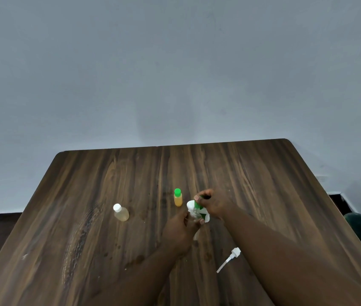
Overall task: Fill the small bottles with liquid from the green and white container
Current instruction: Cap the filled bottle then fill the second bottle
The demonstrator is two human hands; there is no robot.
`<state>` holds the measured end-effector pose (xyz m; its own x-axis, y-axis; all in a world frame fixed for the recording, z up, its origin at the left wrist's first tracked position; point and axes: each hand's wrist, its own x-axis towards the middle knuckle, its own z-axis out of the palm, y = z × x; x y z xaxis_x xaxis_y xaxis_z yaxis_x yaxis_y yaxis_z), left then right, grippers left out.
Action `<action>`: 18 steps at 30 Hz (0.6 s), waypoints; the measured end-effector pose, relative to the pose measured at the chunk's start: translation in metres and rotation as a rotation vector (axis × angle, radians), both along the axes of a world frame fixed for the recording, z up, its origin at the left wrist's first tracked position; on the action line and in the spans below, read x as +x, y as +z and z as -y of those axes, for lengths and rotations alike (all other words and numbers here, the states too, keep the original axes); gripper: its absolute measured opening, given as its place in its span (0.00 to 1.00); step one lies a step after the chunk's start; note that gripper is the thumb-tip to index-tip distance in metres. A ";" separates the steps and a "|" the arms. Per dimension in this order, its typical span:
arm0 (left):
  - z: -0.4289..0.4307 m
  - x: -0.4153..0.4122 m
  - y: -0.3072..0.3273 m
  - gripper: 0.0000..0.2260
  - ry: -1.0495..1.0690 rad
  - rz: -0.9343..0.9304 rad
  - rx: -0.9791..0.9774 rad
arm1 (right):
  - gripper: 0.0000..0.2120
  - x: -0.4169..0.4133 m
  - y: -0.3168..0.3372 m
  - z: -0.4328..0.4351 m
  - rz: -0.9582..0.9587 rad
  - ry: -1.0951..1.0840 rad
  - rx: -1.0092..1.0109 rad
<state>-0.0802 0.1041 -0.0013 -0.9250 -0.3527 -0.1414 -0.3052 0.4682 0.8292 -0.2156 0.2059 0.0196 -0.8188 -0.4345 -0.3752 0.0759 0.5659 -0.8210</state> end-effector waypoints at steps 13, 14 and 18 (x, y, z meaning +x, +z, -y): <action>0.004 -0.001 -0.004 0.08 0.042 0.010 0.006 | 0.06 0.011 0.005 -0.002 0.164 -0.107 -0.191; 0.004 -0.001 -0.005 0.09 0.045 0.016 0.008 | 0.04 0.011 0.006 -0.001 0.194 -0.128 -0.199; 0.006 -0.004 -0.002 0.09 0.025 0.021 0.013 | 0.04 0.008 0.005 -0.003 0.293 -0.169 -0.262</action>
